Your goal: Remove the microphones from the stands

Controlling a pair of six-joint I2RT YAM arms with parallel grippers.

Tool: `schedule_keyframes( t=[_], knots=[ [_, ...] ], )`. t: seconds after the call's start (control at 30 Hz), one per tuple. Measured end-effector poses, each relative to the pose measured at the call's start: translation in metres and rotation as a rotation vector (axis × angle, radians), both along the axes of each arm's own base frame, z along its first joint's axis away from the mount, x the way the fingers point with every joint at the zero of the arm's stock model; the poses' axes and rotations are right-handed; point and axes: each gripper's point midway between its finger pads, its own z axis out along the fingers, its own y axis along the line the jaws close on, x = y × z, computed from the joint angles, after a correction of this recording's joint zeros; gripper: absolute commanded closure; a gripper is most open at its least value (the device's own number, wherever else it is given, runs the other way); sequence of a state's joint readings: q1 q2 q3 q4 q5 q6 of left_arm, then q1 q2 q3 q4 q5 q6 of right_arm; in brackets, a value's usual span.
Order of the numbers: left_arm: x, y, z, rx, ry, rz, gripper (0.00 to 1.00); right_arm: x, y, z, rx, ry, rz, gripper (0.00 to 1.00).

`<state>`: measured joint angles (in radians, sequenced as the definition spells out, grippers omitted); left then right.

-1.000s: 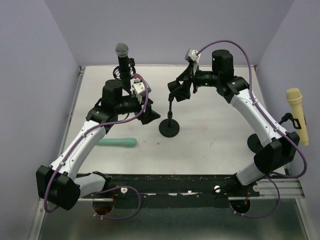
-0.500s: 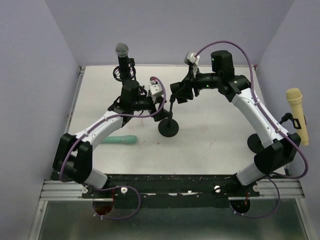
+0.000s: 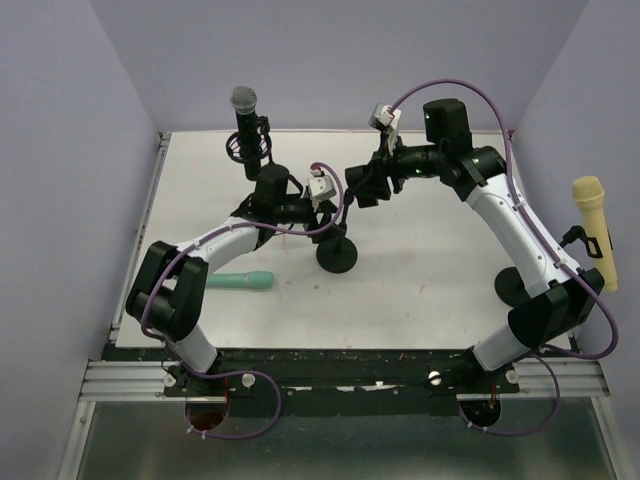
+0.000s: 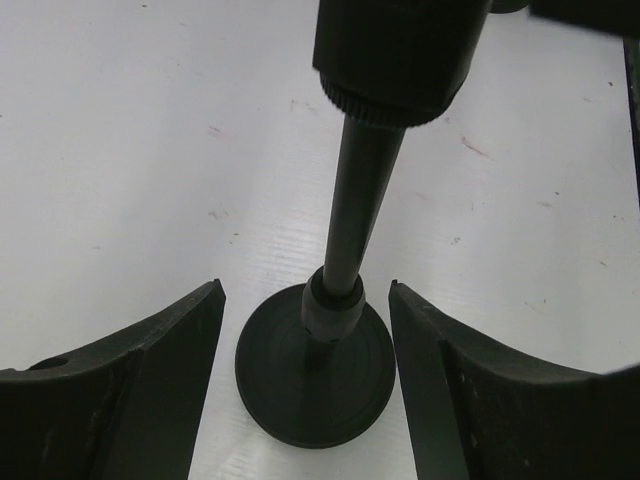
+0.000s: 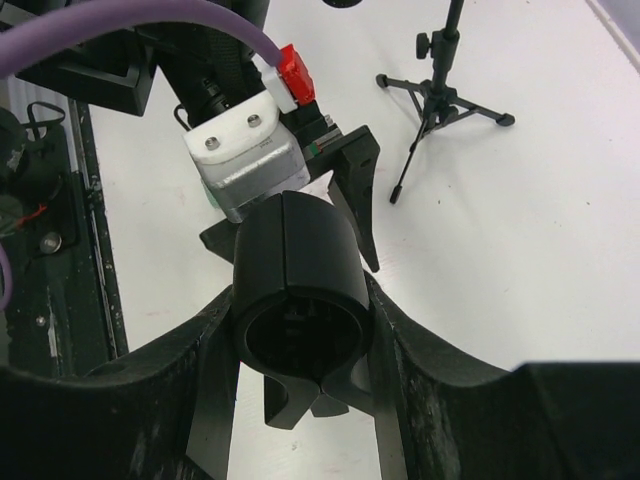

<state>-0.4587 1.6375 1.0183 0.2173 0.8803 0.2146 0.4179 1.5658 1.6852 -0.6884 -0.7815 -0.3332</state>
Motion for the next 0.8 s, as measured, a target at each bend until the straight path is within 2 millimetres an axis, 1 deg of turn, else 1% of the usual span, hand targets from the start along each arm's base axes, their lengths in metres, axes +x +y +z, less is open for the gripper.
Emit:
schedule_keyframes(
  t=[0.07, 0.17, 0.2, 0.27, 0.4, 0.43, 0.6, 0.63, 0.73, 0.8],
  knots=[
    [0.001, 0.000, -0.007, 0.010, 0.009, -0.001, 0.33, 0.001, -0.001, 0.000, -0.006, 0.005, -0.006, 0.80],
    [0.002, 0.000, -0.011, 0.014, 0.014, -0.002, 0.47, 0.003, 0.000, -0.001, -0.007, 0.009, -0.008, 0.80],
    [0.001, -0.001, -0.012, 0.016, 0.016, -0.004, 0.50, 0.003, 0.000, -0.001, -0.006, 0.010, -0.008, 0.80],
    [0.000, -0.003, -0.014, 0.020, 0.022, -0.010, 0.60, 0.003, 0.000, -0.001, -0.005, 0.015, -0.013, 0.80],
    [-0.005, -0.010, -0.019, 0.030, 0.025, -0.029, 0.63, 0.006, -0.002, -0.001, -0.002, 0.023, -0.030, 0.80],
    [-0.005, -0.012, -0.019, 0.031, 0.017, -0.029, 0.66, 0.006, -0.002, -0.001, -0.001, 0.027, -0.033, 0.80],
    [-0.004, -0.014, -0.020, 0.028, 0.007, -0.015, 0.97, 0.010, -0.003, -0.002, 0.014, 0.036, -0.053, 0.82],
    [-0.004, -0.015, -0.020, 0.027, 0.009, -0.011, 1.00, 0.011, -0.003, -0.002, 0.019, 0.038, -0.060, 0.84],
    [-0.002, -0.015, -0.019, 0.031, 0.019, 0.013, 1.00, 0.015, -0.006, -0.002, 0.024, 0.046, -0.091, 0.95],
    [0.000, -0.013, -0.018, 0.043, 0.024, 0.043, 1.00, 0.017, -0.009, -0.002, 0.027, 0.059, -0.133, 0.99]
  ],
)
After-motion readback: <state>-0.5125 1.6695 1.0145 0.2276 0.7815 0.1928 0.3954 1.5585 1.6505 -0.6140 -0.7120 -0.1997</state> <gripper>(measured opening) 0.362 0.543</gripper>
